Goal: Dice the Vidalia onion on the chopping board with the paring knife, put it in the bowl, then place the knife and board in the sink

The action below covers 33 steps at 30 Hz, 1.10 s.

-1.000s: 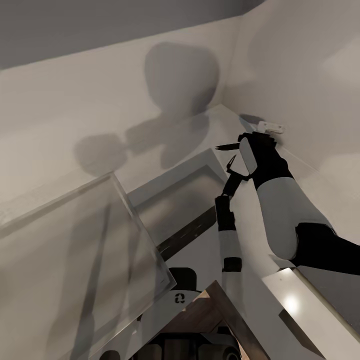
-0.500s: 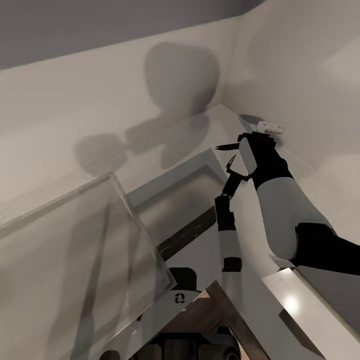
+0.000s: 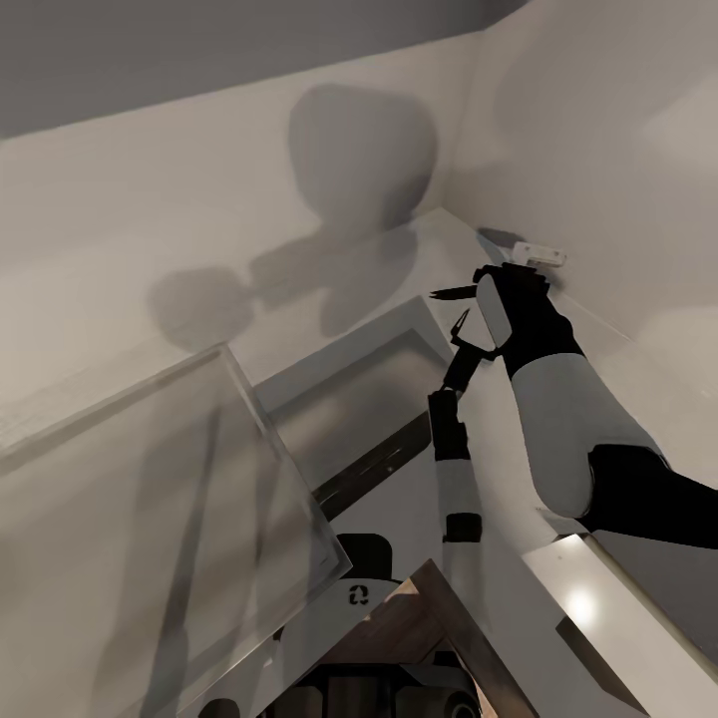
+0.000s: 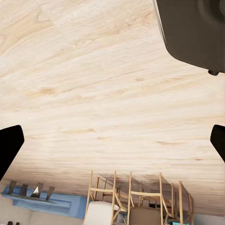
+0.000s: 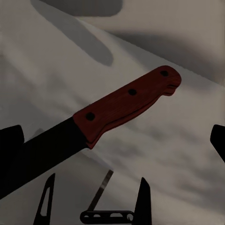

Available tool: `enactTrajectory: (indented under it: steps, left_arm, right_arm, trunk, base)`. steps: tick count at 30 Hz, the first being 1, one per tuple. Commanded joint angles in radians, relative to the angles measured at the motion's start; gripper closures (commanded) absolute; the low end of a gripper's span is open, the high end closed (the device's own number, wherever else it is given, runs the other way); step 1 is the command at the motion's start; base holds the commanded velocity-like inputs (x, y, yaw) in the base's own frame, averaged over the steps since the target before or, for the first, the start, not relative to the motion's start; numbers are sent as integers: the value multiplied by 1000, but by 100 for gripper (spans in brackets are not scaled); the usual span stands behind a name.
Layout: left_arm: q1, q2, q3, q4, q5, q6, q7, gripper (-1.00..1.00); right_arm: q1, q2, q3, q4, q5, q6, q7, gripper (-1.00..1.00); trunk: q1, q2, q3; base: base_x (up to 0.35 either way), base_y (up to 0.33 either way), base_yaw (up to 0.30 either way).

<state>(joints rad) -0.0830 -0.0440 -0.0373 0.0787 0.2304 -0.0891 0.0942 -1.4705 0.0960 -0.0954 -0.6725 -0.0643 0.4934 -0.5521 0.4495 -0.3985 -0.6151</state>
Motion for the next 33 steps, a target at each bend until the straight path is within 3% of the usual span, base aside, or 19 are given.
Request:
enactTrajectory:
  steps: [1, 17, 33]
  left_arm:
    - [-1, 0, -4, 4, 7, -8, 1, -100]
    - [-1, -1, -4, 4, 7, -8, 1, -100]
    - [-1, -5, -4, 3, 7, -8, 0, -100]
  right_arm:
    - [-1, 1, -1, -1, -7, 2, -5, -100]
    - [-1, -1, 0, -1, -6, 2, -5, -100]
    - [-1, -1, 1, -6, -5, 4, -7, -100]
  trunk:
    - [1, -2, -1]
    - [1, -2, -2]
    - [1, -2, -25]
  base:
    - [0, 0, 0]
    - [0, 0, 0]
    - [0, 0, 0]
